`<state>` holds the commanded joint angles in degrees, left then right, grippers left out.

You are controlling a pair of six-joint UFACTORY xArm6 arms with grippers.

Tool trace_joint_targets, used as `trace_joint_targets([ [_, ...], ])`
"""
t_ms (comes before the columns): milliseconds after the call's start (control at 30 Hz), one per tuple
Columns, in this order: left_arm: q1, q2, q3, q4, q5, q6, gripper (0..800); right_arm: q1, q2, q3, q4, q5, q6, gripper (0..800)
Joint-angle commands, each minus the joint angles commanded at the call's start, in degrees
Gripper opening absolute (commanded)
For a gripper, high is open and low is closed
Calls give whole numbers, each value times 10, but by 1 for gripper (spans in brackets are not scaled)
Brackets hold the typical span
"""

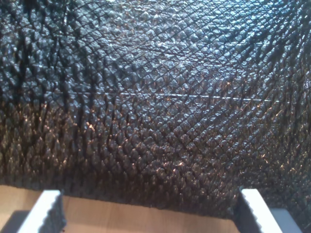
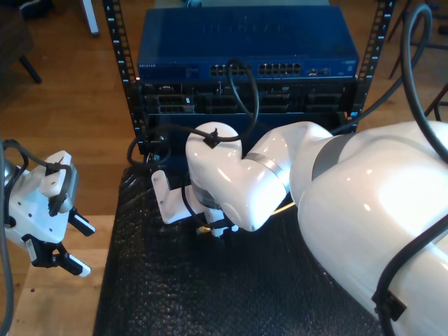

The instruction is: Grab the cable and plug it in

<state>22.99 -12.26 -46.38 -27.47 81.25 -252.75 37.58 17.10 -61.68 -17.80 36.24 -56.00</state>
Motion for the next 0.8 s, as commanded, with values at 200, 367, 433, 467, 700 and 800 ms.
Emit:
trace_joint_targets([
  [200, 0, 0, -1, 0, 0, 0, 800, 1, -2, 0, 1, 1, 1, 306],
  [367, 0, 0, -1, 0, 0, 0, 800, 2, -4, 0, 2, 1, 2, 312],
  [433, 0, 0, -1, 0, 1, 0, 800, 2, -5, 1, 3, 2, 2, 312],
  [467, 0, 0, -1, -1, 1, 0, 800, 2, -5, 0, 2, 2, 2, 314],
  [700, 0, 0, -1, -1, 1, 0, 800, 11, -4, 1, 4, 2, 2, 315],
  [800, 0, 0, 0, -1, 1, 0, 800, 15, -2, 1, 4, 2, 3, 316],
])
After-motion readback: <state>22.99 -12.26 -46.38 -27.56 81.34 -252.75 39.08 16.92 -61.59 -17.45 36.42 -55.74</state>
